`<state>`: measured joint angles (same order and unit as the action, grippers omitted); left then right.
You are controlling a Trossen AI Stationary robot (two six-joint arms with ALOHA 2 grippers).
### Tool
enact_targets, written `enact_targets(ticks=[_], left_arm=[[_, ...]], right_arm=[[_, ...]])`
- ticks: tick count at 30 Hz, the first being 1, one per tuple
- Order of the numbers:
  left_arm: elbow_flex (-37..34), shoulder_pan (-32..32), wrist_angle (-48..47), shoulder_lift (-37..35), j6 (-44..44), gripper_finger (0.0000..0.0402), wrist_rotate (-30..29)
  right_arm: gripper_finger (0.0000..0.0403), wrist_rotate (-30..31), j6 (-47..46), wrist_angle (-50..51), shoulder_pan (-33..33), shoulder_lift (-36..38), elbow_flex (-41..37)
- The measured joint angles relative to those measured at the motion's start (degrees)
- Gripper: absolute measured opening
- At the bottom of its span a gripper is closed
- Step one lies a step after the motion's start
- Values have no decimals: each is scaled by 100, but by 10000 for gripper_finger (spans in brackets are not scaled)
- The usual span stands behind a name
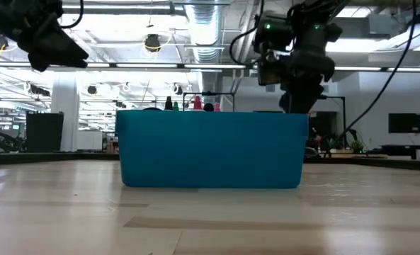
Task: Pick & Place food coloring
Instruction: Put the left small black food coloring bottle into the blue bin
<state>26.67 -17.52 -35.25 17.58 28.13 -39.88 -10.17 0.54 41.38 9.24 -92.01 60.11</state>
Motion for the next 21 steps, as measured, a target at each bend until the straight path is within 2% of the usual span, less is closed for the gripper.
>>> enact_targets(ticks=[10, 21], left_arm=[[-240, 0, -123, -588, -19, 160, -69], [-240, 0, -227, -678, -52, 160, -101]], right_arm=[[208, -2, -5, 124, 24, -508, 53], [178, 121, -53, -138, 26, -771, 53]])
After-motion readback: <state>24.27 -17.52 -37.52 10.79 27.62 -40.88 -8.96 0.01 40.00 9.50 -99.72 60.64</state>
